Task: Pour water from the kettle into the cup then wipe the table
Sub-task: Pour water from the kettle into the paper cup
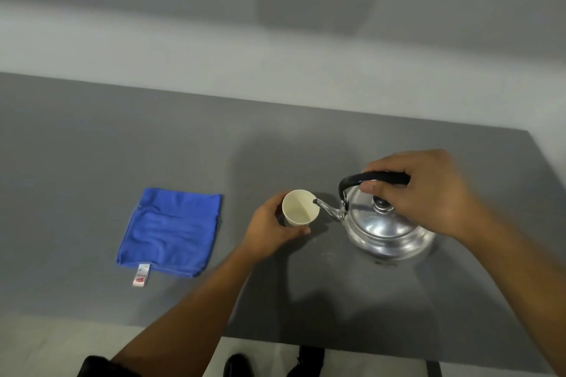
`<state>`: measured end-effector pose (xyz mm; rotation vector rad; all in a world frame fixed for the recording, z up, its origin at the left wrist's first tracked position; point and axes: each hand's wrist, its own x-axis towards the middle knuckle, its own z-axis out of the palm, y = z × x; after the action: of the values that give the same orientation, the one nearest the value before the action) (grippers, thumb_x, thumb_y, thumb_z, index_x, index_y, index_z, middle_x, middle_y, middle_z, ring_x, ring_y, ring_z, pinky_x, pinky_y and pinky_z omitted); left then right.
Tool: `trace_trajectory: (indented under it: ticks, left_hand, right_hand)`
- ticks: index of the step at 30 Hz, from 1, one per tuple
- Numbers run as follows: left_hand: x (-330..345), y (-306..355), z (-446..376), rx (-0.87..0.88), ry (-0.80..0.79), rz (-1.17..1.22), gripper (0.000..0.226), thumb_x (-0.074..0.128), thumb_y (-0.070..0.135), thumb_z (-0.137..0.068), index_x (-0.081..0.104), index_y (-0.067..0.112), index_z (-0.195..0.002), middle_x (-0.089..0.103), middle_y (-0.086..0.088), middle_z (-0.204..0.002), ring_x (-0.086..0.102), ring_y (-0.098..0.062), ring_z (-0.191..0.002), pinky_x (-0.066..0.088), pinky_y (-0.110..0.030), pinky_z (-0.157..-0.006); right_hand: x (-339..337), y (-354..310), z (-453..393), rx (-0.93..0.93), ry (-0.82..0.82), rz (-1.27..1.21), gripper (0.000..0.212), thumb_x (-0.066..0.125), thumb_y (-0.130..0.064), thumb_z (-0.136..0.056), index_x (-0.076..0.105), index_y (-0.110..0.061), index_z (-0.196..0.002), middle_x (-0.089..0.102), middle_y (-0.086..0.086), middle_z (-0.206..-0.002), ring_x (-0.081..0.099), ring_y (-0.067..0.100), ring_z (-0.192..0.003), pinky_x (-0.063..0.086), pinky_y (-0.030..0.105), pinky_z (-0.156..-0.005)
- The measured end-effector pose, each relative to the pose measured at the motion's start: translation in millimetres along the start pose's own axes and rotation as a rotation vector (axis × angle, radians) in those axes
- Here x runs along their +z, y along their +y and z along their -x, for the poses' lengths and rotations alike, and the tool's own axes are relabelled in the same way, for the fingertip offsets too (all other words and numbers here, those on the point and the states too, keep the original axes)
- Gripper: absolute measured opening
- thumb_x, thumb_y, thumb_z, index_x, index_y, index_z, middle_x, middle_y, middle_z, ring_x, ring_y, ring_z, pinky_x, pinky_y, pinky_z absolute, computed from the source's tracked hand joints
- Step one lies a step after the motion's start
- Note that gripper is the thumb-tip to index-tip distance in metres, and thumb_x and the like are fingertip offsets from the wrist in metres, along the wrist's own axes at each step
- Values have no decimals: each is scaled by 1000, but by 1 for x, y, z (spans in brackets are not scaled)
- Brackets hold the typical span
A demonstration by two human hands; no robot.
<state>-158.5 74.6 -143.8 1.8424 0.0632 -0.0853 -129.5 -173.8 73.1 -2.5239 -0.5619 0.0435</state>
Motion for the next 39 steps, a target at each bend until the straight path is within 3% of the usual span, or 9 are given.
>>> trace_trajectory:
  ticks: [3,7,10,14,19,22,39]
  left_hand:
    - [1,2,0,-2,-5,-1,75,98,17,-62,63,26,-128,72,12,-118,67,3,-107,49,-10,-90]
    - [-1,1,1,-3,-9,-6,75,98,17,-63,62,29,-127,72,13,-119,66,1,-109,50,-12,-90]
    - [-1,2,2,-10,-11,-17,75,98,18,-62,61,34,-126,71,18,-118,65,6,-107,49,-9,-88]
    - [-3,3,3,-6,-12,-18,75,98,22,-62,59,41,-124,70,21,-118,65,5,-109,48,-8,-86]
    - [-3,3,4,7,-12,-1,74,98,20,-62,60,45,-121,70,27,-114,65,5,-108,48,-8,-87]
    - [-2,4,4,5,-18,16,74,98,20,-62,61,40,-123,71,23,-115,66,4,-108,48,-9,-88]
    - [-3,7,3,-8,-29,19,74,96,16,-65,62,25,-130,71,16,-119,65,6,-109,49,-10,-90]
  right_hand:
    - [0,-9,-4,-3,-22,50,18,66,-58,-77,67,-58,-95,68,-34,-88,64,-3,-80,50,23,-66]
    - [-1,-19,-9,-17,-70,93,30,55,-66,-71,67,-57,-97,67,-35,-88,62,-4,-82,53,27,-64]
    - [-4,-25,-12,-27,-89,107,30,64,-61,-73,64,-58,-103,68,-32,-89,63,2,-77,56,35,-70]
    - [-4,-28,-16,-49,-128,190,15,73,-50,-81,74,-46,-95,71,-19,-75,64,6,-73,56,38,-69]
    - [-7,-33,-20,-87,-164,242,11,72,-45,-84,77,-46,-94,70,-23,-73,62,3,-72,53,32,-66]
    - [-9,-34,-23,-85,-178,250,10,73,-45,-84,77,-49,-93,63,-28,-66,58,-4,-71,43,24,-62]
    - [-16,-40,-27,-88,-230,336,10,69,-46,-85,77,-44,-91,70,-15,-71,61,9,-71,52,37,-67]
